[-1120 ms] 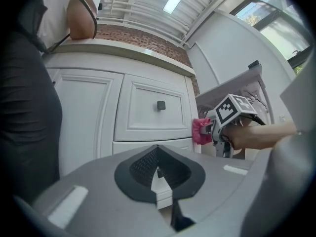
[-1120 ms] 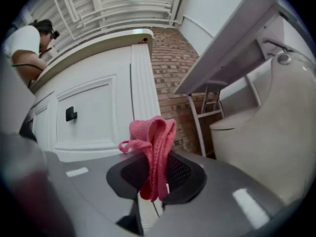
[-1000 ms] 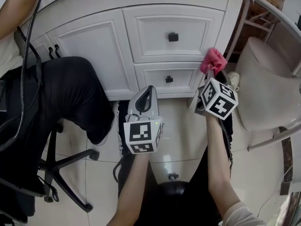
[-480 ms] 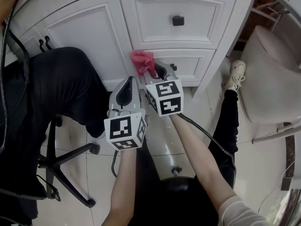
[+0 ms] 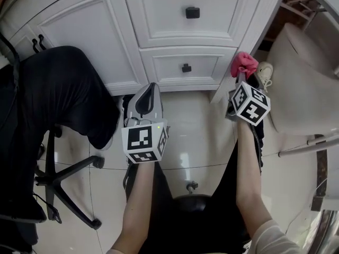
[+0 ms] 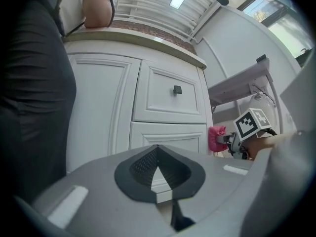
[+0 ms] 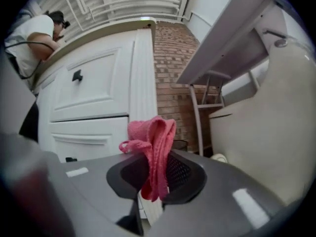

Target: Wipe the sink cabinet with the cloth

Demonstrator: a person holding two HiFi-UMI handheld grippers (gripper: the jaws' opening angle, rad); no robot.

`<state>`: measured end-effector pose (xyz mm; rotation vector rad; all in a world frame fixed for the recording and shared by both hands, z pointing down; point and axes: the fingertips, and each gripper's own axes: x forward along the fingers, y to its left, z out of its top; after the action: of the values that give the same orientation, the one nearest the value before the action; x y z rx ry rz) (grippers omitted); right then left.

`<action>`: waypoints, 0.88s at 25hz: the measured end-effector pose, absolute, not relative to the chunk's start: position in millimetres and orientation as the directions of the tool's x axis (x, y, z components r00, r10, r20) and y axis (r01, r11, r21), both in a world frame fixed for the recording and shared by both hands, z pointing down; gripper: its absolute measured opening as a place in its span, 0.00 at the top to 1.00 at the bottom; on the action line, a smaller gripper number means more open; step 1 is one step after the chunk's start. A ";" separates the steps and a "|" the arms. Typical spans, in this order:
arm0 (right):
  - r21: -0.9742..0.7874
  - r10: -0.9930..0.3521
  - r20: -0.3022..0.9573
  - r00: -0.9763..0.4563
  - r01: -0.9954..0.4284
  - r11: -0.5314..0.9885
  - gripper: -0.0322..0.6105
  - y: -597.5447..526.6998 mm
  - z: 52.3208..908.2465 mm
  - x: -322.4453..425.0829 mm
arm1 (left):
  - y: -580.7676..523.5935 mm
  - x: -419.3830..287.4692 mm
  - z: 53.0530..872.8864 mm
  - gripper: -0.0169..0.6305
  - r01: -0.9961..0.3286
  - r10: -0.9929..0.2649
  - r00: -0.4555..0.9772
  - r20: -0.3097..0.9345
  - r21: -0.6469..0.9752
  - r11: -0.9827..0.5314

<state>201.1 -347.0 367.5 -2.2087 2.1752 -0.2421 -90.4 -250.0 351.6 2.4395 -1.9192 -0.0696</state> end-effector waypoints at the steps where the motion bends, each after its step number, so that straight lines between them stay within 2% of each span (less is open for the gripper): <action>1: -0.151 -0.995 0.097 0.024 -0.988 -0.039 0.85 -343.1 371.3 209.3 | -250.3 -90.8 353.3 0.95 -0.971 -0.973 0.231 -0.013 0.059 -0.231; 2: -0.170 -0.996 0.093 0.005 -0.985 -0.021 0.85 -337.2 372.9 206.6 | -250.1 -92.4 355.4 0.95 -0.972 -0.974 0.225 -0.015 0.061 -0.225; 4: -0.158 -0.991 0.064 -0.121 -0.981 0.110 0.85 -322.5 374.3 166.0 | -249.2 -101.7 361.4 0.95 -0.977 -0.979 0.203 -0.016 0.066 -0.203; 8: -0.152 -0.883 0.057 -0.465 -0.879 0.453 0.85 -298.6 393.2 16.7 | -243.9 -137.0 376.8 0.95 -0.988 -0.994 0.112 0.005 0.103 -0.111; 12: -0.120 -0.760 0.121 -0.639 -0.769 0.628 0.85 -291.3 427.1 -88.1 | -226.9 -153.1 384.0 0.95 -0.990 -0.994 0.107 0.013 0.090 -0.106; 15: -0.144 -0.757 0.166 -0.632 -0.775 0.616 0.85 -309.0 445.8 -98.2 | -227.8 -154.6 384.5 0.95 -0.990 -0.994 0.109 0.003 0.086 -0.109; 22: -0.227 -0.837 0.207 -0.506 -0.857 0.462 0.85 -345.7 469.8 0.4 | -235.7 -143.3 393.3 0.95 -0.988 -0.989 0.140 0.036 0.062 -0.138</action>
<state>0.4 -345.7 469.8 -1.5915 2.7413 -0.4882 -143.3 -235.7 393.3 2.3184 -2.0148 -0.0211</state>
